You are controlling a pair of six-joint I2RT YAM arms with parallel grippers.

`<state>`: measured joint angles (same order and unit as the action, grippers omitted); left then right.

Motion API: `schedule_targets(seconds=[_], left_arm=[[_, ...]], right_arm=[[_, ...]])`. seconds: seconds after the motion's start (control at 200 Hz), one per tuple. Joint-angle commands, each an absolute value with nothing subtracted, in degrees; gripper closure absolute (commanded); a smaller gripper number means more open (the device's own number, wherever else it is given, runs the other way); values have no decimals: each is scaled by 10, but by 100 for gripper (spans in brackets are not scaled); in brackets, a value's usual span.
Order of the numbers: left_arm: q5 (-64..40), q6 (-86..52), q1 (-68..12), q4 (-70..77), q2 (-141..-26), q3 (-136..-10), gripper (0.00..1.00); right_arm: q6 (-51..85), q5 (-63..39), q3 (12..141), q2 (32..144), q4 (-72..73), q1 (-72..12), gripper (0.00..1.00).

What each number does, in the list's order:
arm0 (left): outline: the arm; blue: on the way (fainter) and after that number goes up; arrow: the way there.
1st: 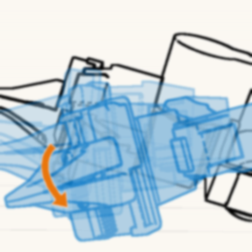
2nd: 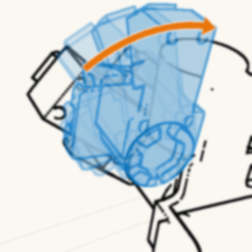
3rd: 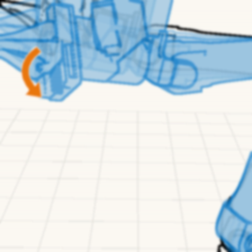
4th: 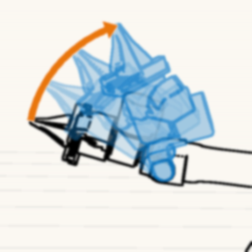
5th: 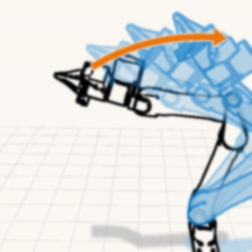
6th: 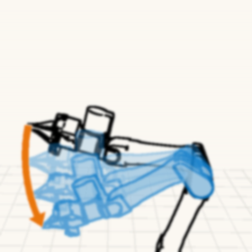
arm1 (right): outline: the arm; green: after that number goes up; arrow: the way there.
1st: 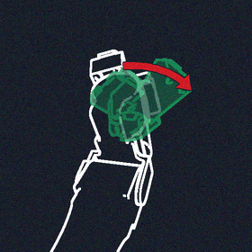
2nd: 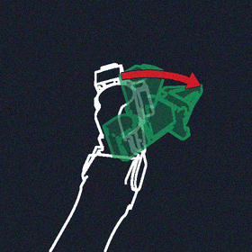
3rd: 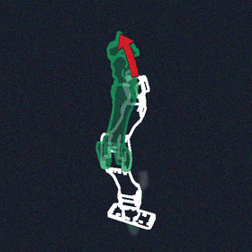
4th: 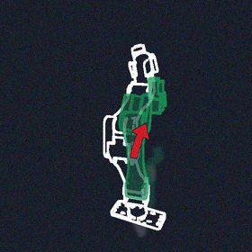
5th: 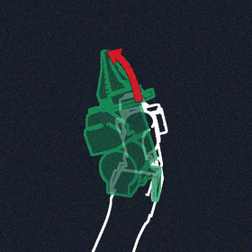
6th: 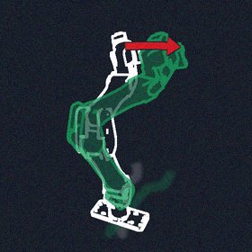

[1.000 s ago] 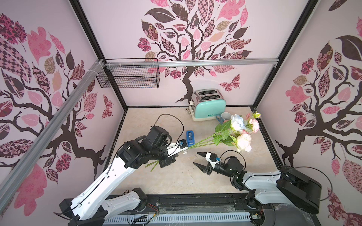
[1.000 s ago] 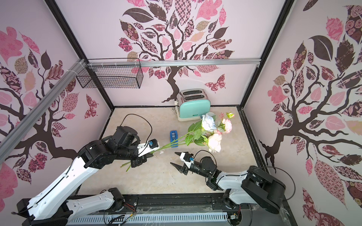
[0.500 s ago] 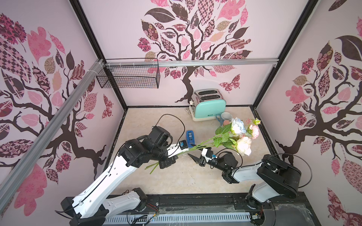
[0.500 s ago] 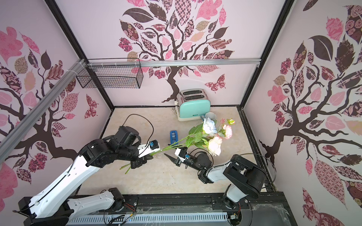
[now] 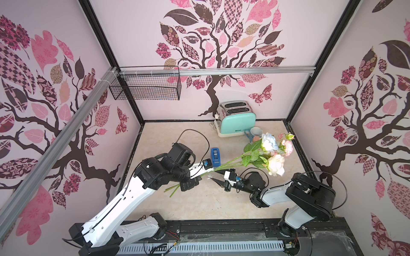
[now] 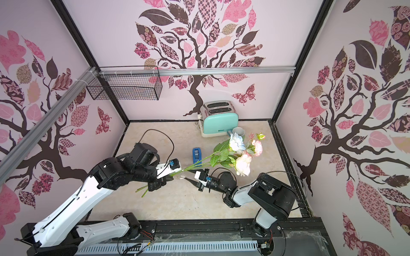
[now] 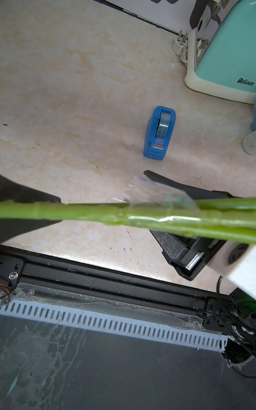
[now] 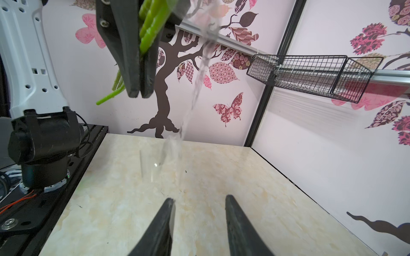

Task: Wrap bouquets with tape
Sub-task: Wrap the tape around the bouquet.

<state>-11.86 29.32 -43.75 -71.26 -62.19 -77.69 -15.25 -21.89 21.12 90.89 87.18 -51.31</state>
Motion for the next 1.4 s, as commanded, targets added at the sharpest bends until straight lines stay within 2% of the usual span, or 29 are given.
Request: schedule_targets(seconds=[0.0, 0.045, 0.12, 0.24, 0.45, 0.71, 0.855, 1.01, 1.165, 1.396], left_arm=[[-130, 290, -437, -699, -622, -803, 100], [-130, 290, -437, -698, -623, -802, 100], [-131, 288, -437, -697, -624, -803, 100], [-114, 286, -437, -690, -624, -802, 100], [-55, 276, -436, -679, -638, -792, 100], [-10, 275, -435, -654, -663, -756, 100], [-12, 274, -435, -644, -668, -741, 100], [-24, 276, -435, -647, -671, -738, 100], [-36, 273, -435, -641, -664, -728, 100], [-45, 285, -435, -649, -667, -717, 100]], right_arm=[[-140, -247, 234, 919, 877, -516, 73], [-134, -252, 234, 922, 881, -516, 78], [-127, -260, 234, 923, 886, -516, 79], [-120, -274, 227, 923, 889, -516, 100], [-81, -312, 194, 858, 868, -517, 100], [50, -342, 174, 729, 823, -517, 100], [77, -309, 194, 681, 782, -517, 100], [108, -271, 255, 664, 676, -517, 100], [133, -193, 279, 660, 643, -517, 100], [135, -93, 355, 647, 470, -517, 100]])
